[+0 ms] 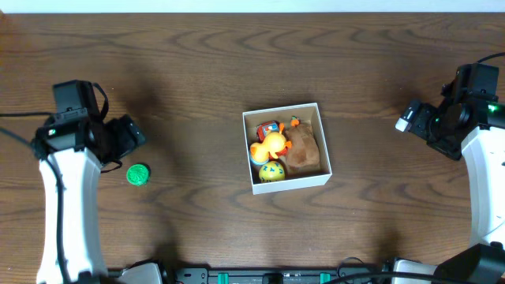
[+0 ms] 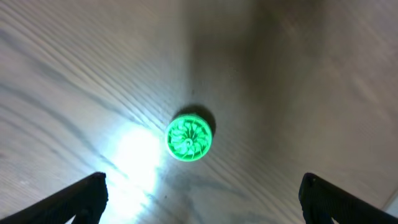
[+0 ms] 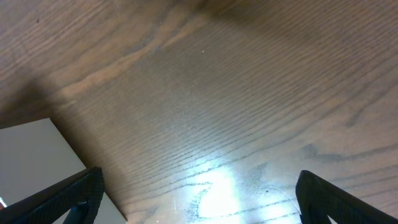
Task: Pack container
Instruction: 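Move the left gripper to the green round toy and grasp it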
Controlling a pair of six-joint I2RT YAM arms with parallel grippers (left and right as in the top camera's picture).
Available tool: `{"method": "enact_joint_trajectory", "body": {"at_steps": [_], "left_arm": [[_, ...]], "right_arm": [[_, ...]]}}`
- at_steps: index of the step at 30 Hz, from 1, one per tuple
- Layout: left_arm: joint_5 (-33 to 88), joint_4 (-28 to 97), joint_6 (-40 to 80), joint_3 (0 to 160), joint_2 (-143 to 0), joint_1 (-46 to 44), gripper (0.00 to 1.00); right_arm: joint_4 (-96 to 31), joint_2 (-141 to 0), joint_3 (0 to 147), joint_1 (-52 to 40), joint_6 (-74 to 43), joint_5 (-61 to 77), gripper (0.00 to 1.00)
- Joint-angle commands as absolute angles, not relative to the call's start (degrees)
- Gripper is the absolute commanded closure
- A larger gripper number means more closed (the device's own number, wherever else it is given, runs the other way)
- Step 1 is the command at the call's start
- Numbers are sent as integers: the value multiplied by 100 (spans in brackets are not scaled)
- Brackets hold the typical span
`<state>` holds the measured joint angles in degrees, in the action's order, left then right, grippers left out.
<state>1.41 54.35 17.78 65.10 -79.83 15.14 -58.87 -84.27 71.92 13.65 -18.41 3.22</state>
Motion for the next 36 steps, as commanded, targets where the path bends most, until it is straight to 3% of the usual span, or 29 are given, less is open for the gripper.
{"method": "enact_joint_trajectory", "body": {"at_steps": [1,14,25,36], "left_arm": [[499,5159,1765,6230,-8438,1573,2],[523,4654,1765,6123,-10191,1575,2],[517,4624,1769,6123,-10621,1575,1],[517,4792,1769,6119,-10621,1573,35]], "right_arm": [[-5894,-8455,7177,1376,-1772,440,1],[-5896,-8455,7177,1376,-1750,454,1],[-5896,-8455,7177,1376,-1750,454,1],[-5896,-8455,7177,1376,-1750,454,1]]}}
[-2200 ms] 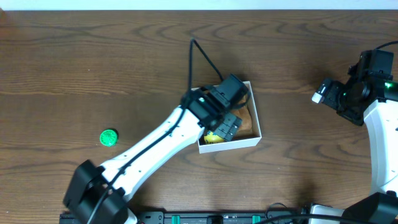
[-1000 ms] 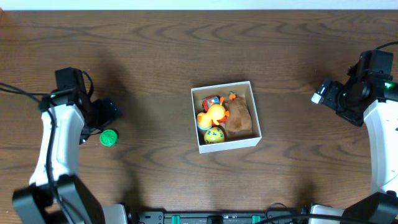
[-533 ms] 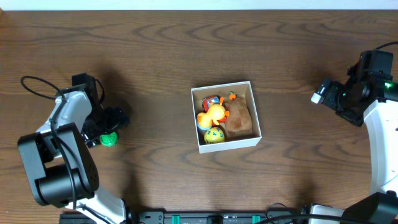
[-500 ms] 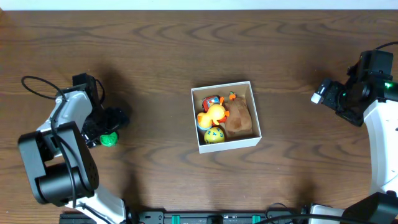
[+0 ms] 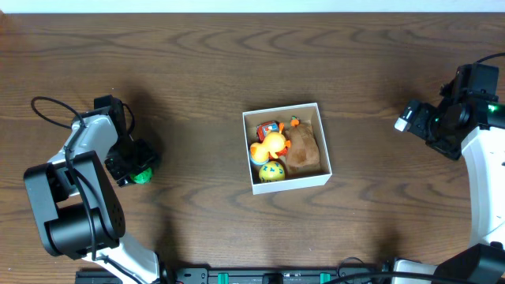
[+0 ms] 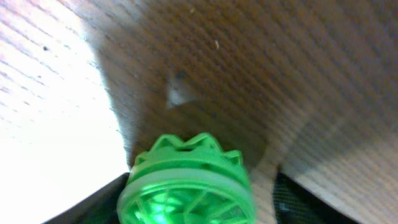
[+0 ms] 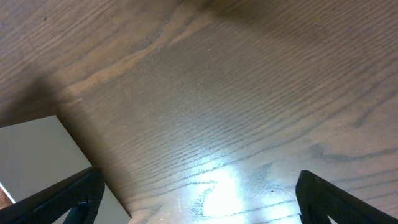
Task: Pack container
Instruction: 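Move the left gripper to the green round toy and grasp it, then lower the green toy into the box and release it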
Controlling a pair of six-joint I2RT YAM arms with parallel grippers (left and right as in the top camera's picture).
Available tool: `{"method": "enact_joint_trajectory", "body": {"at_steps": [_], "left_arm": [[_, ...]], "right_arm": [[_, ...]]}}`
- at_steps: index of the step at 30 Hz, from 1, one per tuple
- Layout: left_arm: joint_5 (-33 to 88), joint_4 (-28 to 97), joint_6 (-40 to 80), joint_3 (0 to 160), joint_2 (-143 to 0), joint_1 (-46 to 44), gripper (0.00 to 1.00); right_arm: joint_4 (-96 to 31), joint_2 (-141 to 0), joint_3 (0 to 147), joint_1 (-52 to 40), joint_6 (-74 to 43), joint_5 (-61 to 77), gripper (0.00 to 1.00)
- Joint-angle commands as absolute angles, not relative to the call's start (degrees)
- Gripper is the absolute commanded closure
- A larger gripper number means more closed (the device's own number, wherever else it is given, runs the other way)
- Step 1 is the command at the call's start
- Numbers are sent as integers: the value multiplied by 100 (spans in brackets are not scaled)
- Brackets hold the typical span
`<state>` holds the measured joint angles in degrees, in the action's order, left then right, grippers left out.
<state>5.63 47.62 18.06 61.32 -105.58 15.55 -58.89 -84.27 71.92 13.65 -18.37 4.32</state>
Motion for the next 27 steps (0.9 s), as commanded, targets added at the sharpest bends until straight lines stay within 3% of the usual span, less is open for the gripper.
{"method": "enact_joint_trajectory", "body": {"at_steps": [1,13,17,23,27], "left_arm": [[517,4790,1769,6119,-10621,1573,37],[523,4827,1780,6259,-10551,1544,61],[523,5177,1787,6731,-10267,1343,62],[523,5666,1767,7787,-9483,451,66],[521,5610,1767,8366,-8965,-600,66]], "right_arm": [[-5896,-8455,7177,1376,-1750,454,1],[-5892,-8455,7177,1376,-1752,451,1],[-5874,-8455,7177,1376,-1752,451,1],[-5863,-8455,7177,1376,-1752,451,1],[-5854,-8455,7177,1376,-1752,451,1]]}}
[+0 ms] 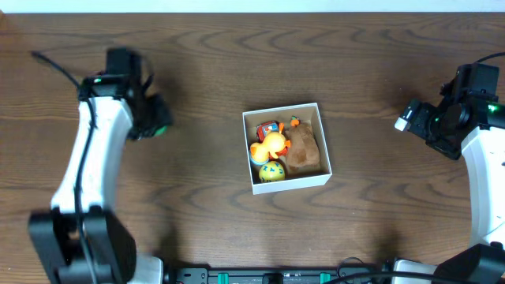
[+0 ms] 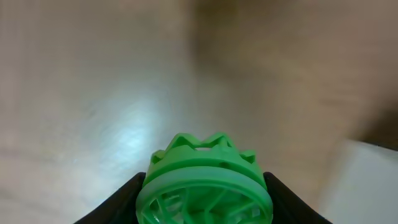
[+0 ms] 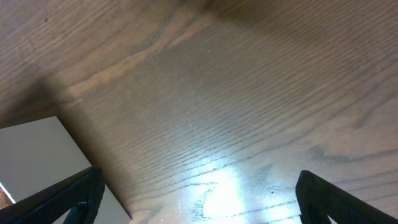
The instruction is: Pack container
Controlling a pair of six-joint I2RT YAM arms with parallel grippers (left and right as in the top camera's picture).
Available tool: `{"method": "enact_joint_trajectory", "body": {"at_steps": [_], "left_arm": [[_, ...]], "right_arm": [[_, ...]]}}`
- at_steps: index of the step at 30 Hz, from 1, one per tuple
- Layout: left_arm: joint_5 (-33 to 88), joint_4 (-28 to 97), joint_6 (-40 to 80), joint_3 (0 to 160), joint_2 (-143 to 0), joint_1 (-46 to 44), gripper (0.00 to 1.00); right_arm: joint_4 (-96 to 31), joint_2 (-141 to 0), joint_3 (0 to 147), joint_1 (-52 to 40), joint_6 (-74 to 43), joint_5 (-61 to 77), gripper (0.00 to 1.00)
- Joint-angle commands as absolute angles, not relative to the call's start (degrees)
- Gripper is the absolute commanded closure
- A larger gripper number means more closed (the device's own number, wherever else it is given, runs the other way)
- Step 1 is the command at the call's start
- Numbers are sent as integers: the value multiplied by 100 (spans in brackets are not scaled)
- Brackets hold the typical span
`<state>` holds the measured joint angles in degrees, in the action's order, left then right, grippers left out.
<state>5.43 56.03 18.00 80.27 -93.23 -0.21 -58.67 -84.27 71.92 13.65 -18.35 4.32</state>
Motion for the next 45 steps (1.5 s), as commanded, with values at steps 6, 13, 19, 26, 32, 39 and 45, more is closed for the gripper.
{"method": "enact_joint_trajectory", "body": {"at_steps": [6,13,19,26,32,39,45], "left_arm": [[519,5192,1769,8471,-8803,-2405,66],[519,5234,1769,8455,-9391,-3896,66],[521,5271,1772,8455,-10084,-4460,51],[517,5343,1767,8458,-10156,-4486,8],[-207,5658,1774,8458,-9736,-4069,4],[-576,5621,1769,8458,-8851,-2792,3],[-563,5275,1793,8455,-8632,-1240,2]], "right_arm": [[-5846,-8455,7177,1376,-1752,449,1],[-5848,-8455,7177,1376,-1752,451,1],[-5861,-8455,7177,1376,-1752,451,1],[-5870,-8455,7177,1376,-1750,451,1],[-5861,-8455,7177,1363,-1603,451,1],[-5505,-8453,7185,961,-1402,429,1],[-4707,-8453,7192,102,-1140,-106,1]]}}
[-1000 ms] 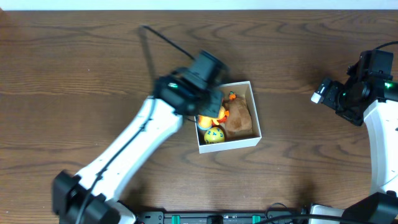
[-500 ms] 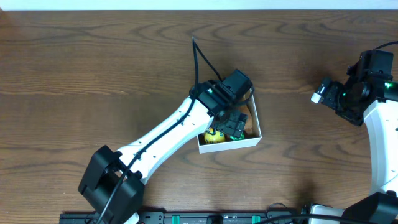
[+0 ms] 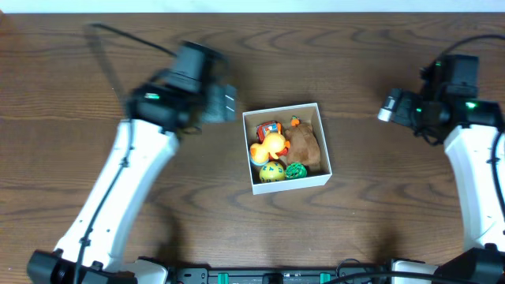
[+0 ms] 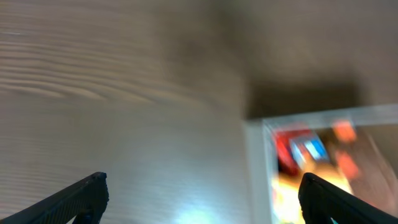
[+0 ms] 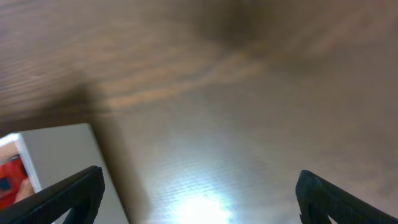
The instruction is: Pack container
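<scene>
A white box (image 3: 248, 151) stands at the middle of the wooden table. Inside lie a green gear-like toy (image 3: 296, 170), a yellow duck (image 3: 271, 144), a brown plush (image 3: 304, 148), a yellow ball (image 3: 271, 172) and a red toy (image 3: 267, 127). My left gripper (image 3: 229, 102) hangs open just left of the box's far left corner, nothing between its fingers; its wrist view shows the box's left wall (image 4: 256, 168). My right gripper (image 3: 387, 106) is open, to the right of the box and apart from it, the box's corner (image 5: 50, 162) at that view's left edge.
Dark wood table (image 3: 379, 221) on all sides of the box. A black cable (image 3: 126, 39) trails from the left arm across the far left of the table.
The green toy was in my left gripper at the far left of the table; now it lies in the box's front right part and the left gripper is open beside the box. The right gripper has shifted slightly left.
The green toy lay on the table at the left with my left gripper open above it. Then the gripper was down around it, then shut on it and lifted at the far left. Now the toy is in the box and the gripper is open.
</scene>
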Controlling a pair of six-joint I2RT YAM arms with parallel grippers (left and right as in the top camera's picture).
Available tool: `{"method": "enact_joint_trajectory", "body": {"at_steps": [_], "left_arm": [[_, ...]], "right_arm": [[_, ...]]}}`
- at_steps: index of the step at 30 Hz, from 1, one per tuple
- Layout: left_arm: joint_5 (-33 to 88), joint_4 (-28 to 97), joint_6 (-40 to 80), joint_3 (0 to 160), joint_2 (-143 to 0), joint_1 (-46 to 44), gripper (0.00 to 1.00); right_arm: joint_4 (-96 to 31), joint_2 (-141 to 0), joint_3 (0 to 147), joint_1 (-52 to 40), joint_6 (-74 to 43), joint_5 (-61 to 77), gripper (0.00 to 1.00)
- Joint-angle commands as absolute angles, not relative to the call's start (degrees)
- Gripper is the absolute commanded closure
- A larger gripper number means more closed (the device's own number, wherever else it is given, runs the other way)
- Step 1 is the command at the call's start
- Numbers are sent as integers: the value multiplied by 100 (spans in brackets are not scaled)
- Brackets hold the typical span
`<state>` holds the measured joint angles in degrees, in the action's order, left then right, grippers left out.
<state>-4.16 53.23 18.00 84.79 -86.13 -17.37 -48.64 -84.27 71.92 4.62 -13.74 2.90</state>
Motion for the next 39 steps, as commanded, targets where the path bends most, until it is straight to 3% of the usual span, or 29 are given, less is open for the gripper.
{"method": "enact_joint_trajectory", "body": {"at_steps": [1,8,11,15,20,29,34,39], "left_arm": [[-563,5216,1793,8455,-8656,-1044,2],[-563,5096,1787,8458,-8702,-161,2],[-558,5308,1741,8455,-8652,-30,2],[-561,5428,1629,8324,-8270,-113,2],[-561,4847,1507,7199,-6901,-344,2],[-563,4058,1514,4313,-3321,-528,2],[-563,4060,1533,3682,-1968,-528,2],[-563,4309,1531,3634,-1579,-528,2]], "right_arm": [[-4552,-8455,7192,-67,-1092,-314,1],[-3428,-8453,7192,-591,-888,-1070,1],[-3546,-8326,7194,-602,-548,-720,1],[-3898,-7878,7170,-607,-967,-600,1],[-3841,-6737,6528,-620,-1227,-760,1],[-3413,-3760,3804,-1013,-1417,-1275,1],[-3420,-2602,3013,-1041,-1544,-1260,1],[-3645,-2303,2799,-1041,-1584,-1135,1]]}}
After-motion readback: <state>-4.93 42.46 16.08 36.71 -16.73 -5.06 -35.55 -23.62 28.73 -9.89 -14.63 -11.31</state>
